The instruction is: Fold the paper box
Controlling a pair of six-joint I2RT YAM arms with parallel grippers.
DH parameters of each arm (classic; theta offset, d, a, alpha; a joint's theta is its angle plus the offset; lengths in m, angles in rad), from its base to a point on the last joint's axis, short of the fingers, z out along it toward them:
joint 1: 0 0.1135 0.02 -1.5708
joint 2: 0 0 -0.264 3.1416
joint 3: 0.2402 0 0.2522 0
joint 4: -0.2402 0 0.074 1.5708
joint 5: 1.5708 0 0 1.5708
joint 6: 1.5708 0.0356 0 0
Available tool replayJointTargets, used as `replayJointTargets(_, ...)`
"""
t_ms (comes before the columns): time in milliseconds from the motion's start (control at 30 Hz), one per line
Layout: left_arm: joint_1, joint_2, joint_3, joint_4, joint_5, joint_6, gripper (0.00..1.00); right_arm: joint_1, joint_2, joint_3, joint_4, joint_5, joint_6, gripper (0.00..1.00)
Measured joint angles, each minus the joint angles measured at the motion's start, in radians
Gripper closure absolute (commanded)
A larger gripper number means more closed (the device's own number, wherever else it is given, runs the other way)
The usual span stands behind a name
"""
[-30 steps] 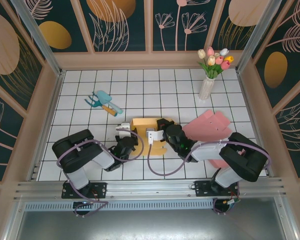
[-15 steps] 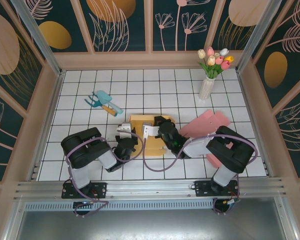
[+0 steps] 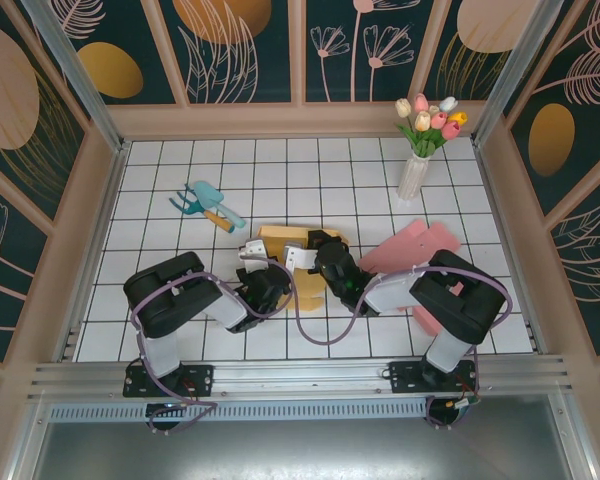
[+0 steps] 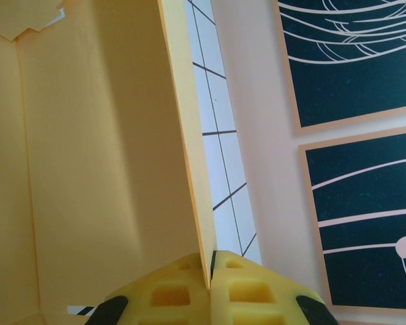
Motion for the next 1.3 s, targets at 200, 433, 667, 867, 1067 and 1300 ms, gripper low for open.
replayJointTargets(200, 0.006, -0.013, -0.045, 0.078, 0.076, 0.067, 0.88, 0.0, 0.0, 0.0, -0.001, -0.005, 0.015, 1.0)
replayJointTargets(433, 0.038, -0.081, -0.105, 0.13, 0.224, 0.151, 0.75, 0.0, 0.004, 0.006, -0.006, -0.001, 0.039, 1.0)
replayJointTargets(667, 0.042, -0.182, -0.179, 0.178, 0.282, 0.235, 0.71, -0.004, 0.004, 0.016, -0.024, -0.001, 0.066, 1.0)
replayJointTargets(867, 0.073, -0.174, -0.182, 0.214, 0.336, 0.297, 0.69, -0.004, 0.0, 0.018, -0.035, -0.007, 0.088, 1.0)
replayJointTargets(1067, 0.139, -0.158, -0.182, 0.269, 0.468, 0.354, 0.67, -0.011, -0.037, -0.002, -0.059, -0.072, 0.089, 1.0)
replayJointTargets(1300, 0.173, -0.1, -0.176, 0.331, 0.569, 0.393, 0.74, -0.013, -0.051, -0.012, -0.061, -0.119, 0.089, 1.0)
